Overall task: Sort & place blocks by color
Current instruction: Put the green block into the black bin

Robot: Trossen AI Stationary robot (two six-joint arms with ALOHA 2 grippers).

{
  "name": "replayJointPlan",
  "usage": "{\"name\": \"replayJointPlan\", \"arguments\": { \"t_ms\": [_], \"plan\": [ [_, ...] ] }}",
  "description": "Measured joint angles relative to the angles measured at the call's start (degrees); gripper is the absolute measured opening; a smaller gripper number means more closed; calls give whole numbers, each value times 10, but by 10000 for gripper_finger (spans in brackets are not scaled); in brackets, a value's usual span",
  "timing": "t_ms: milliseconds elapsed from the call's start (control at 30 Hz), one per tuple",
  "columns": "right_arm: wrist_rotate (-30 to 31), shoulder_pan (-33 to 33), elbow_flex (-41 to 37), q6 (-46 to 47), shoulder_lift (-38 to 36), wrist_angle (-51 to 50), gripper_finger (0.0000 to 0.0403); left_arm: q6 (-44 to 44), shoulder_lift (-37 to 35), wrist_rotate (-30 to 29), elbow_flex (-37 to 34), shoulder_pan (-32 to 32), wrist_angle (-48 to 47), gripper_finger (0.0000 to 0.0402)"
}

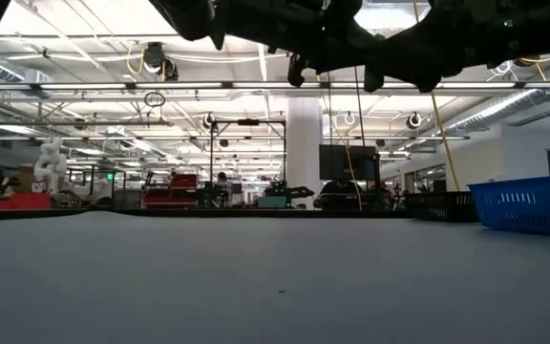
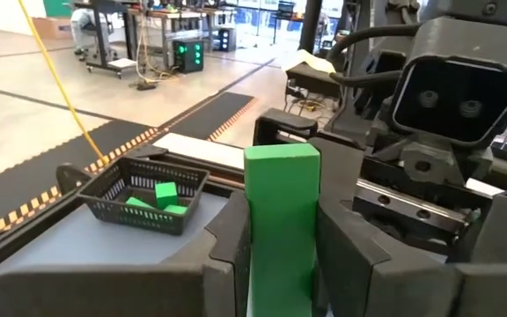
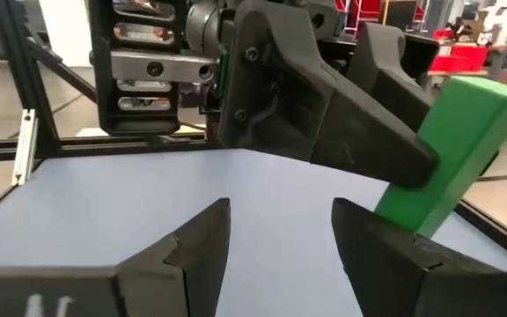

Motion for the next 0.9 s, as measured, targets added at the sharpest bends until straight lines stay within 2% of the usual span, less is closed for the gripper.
{"name": "replayJointPlan", "arguments": {
  "t_ms": [367, 667, 767, 900],
  "plan": [
    [28, 10, 0, -2, -1, -4, 199, 26, -1, -47, 0, -12, -20, 95],
    [48, 11, 0, -29, -1, -17, 199, 39, -1, -124, 0, -14, -30, 95],
    [74, 11, 0, -36, -2, -27, 199, 32, -1, -147, 0, -14, -30, 95],
    [120, 12, 0, -31, -2, -39, 199, 13, -1, -151, 0, -20, -13, 95]
  ]
}}
